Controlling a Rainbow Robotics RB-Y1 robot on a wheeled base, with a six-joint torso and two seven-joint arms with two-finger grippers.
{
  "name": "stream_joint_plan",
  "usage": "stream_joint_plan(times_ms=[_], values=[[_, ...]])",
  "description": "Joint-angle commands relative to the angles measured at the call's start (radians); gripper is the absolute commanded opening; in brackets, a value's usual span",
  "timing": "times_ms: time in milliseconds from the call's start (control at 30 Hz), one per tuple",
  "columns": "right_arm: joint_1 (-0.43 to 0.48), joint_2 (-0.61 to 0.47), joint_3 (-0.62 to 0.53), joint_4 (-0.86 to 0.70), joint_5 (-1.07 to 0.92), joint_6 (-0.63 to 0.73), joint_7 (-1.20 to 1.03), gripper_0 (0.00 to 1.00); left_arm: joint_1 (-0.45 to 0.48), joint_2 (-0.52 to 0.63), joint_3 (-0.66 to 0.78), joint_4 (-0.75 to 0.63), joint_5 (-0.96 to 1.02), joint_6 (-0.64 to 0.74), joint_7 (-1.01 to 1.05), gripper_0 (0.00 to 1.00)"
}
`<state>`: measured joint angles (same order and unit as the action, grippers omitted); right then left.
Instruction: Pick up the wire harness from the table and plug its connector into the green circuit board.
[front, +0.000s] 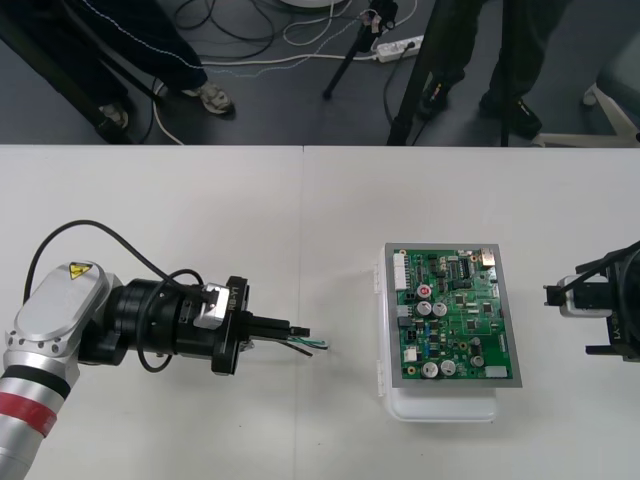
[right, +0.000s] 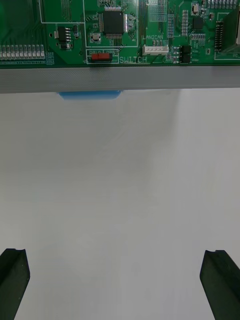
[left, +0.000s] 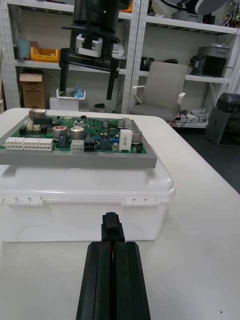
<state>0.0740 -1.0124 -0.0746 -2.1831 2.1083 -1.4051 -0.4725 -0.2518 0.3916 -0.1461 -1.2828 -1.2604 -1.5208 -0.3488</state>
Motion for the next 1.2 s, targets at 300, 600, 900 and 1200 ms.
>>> stream_joint_plan(times_ms=[300,600,900,1200], values=[[-0.131,0.058,0.122,0.045,0.102,-0.006,-0.017,1.0,-0.053,-0.091,-0.018,-0.006,-0.042,0.08,0.002,0.0],[-0.138,0.098,0.144,0.052,0.104,-0.006,0.008,1.0,-0.066,-0.1,-0.084,-0.006,-0.03,0.168,0.01,0.0],[-0.155,0.127,0.17,0.052,0.136,-0.006,0.031,1.0,-0.075,-0.123,-0.101,-0.006,-0.024,0.18,0.014,0.0],[-0.155,0.19,0.168,0.052,0.171,-0.006,0.032,1.0,-0.076,-0.135,-0.136,-0.006,-0.024,0.211,0.028,0.0]])
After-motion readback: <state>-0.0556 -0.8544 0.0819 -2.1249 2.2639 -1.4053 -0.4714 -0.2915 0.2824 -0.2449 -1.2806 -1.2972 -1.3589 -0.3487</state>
